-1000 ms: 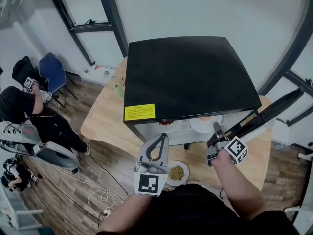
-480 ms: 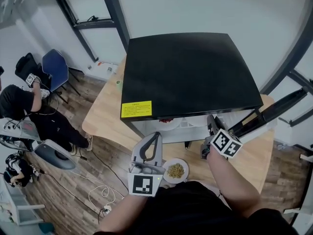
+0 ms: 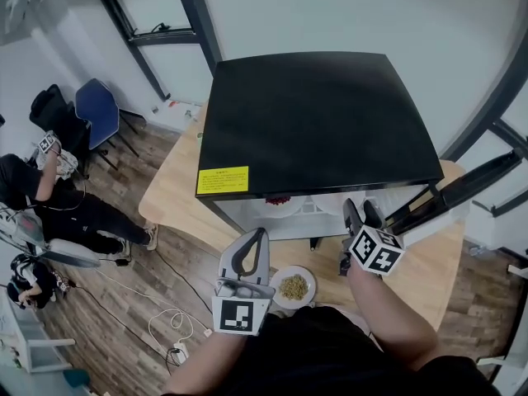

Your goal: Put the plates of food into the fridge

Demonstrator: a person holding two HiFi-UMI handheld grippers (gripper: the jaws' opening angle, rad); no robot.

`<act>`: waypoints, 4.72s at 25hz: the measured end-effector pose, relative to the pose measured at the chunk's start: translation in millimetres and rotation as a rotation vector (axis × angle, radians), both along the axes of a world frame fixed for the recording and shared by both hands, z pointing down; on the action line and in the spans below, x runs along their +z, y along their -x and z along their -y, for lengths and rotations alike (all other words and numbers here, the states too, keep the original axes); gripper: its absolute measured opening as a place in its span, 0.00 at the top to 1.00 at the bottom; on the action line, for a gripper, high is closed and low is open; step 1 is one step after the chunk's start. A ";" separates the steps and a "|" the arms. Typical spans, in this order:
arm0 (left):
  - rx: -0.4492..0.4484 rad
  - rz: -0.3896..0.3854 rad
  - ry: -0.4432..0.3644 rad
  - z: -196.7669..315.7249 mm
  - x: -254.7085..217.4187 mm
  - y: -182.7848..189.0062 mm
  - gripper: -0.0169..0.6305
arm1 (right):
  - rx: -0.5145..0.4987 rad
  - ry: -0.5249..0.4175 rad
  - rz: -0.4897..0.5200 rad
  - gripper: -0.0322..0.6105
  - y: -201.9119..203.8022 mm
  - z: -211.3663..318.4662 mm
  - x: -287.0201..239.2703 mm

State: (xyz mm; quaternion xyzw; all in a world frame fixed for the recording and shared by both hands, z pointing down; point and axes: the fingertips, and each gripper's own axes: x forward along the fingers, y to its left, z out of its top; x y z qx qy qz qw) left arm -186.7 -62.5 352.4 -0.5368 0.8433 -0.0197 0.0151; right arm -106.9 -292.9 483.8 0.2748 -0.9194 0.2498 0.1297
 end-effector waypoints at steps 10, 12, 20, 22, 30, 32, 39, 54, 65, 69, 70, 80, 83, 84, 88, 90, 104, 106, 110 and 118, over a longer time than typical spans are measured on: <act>0.030 0.008 -0.021 -25.3 5.0 -0.4 0.97 | -0.022 -0.017 0.211 0.57 -23.8 -20.8 -28.4; 0.040 0.003 -0.025 -34.4 5.9 1.3 0.97 | -0.026 0.002 0.256 0.58 -31.3 -32.2 -33.2; 0.115 0.017 0.026 -74.3 19.7 6.5 0.97 | 0.056 0.121 0.367 0.58 -76.7 -87.3 -10.0; 0.131 0.012 0.036 -85.9 27.9 8.0 0.97 | 0.082 0.170 0.381 0.58 -90.0 -105.2 4.3; 0.195 0.026 0.046 -110.9 53.5 8.6 0.97 | 0.182 0.363 0.355 0.62 -137.4 -175.7 77.1; 0.221 -0.002 0.044 -113.0 55.6 1.9 0.97 | 0.229 0.430 0.346 0.62 -150.1 -193.6 103.7; 0.249 0.045 0.046 -127.1 64.8 -7.4 0.97 | 0.285 0.553 0.336 0.63 -163.3 -240.7 168.1; 0.193 0.089 0.129 -154.6 85.1 5.5 0.97 | 0.260 0.764 0.355 0.73 -122.4 -278.2 262.1; 0.208 0.071 0.102 -149.7 81.3 6.5 0.97 | 0.254 0.831 0.446 0.90 -116.5 -274.3 228.8; 0.204 0.059 0.078 -145.5 75.2 8.7 0.97 | 0.260 0.806 0.449 0.90 -123.7 -262.6 212.2; 0.200 0.058 0.075 -144.6 73.1 10.2 0.97 | 0.258 0.799 0.447 0.90 -124.3 -259.0 208.0; 0.129 0.010 0.024 -138.9 51.1 23.6 0.97 | 0.189 0.748 0.451 0.90 -112.1 -221.9 159.5; 0.102 0.035 0.014 -137.2 42.2 30.5 0.97 | 0.170 0.741 0.435 0.90 -104.5 -207.5 151.2; 0.092 0.042 0.014 -136.6 40.4 32.9 0.97 | 0.165 0.740 0.431 0.90 -101.8 -202.9 148.9; 0.044 0.033 0.017 -134.1 36.3 43.6 0.97 | 0.124 0.741 0.431 0.90 -86.2 -185.8 138.6; 0.018 0.025 0.010 -131.1 33.5 47.8 0.97 | 0.101 0.743 0.427 0.90 -77.3 -177.3 135.3; -0.079 0.043 0.042 -107.3 25.7 71.4 0.97 | -0.001 0.789 0.407 0.89 -19.0 -141.4 136.9; -0.084 0.048 0.042 -106.2 25.3 76.2 0.97 | -0.004 0.796 0.406 0.89 -10.9 -138.3 139.3; -0.107 0.054 0.056 -107.9 24.7 88.7 0.97 | -0.011 0.805 0.403 0.89 7.2 -132.1 142.5; -0.148 0.058 0.089 -112.6 26.0 113.0 0.97 | -0.021 0.813 0.384 0.89 43.1 -117.7 152.1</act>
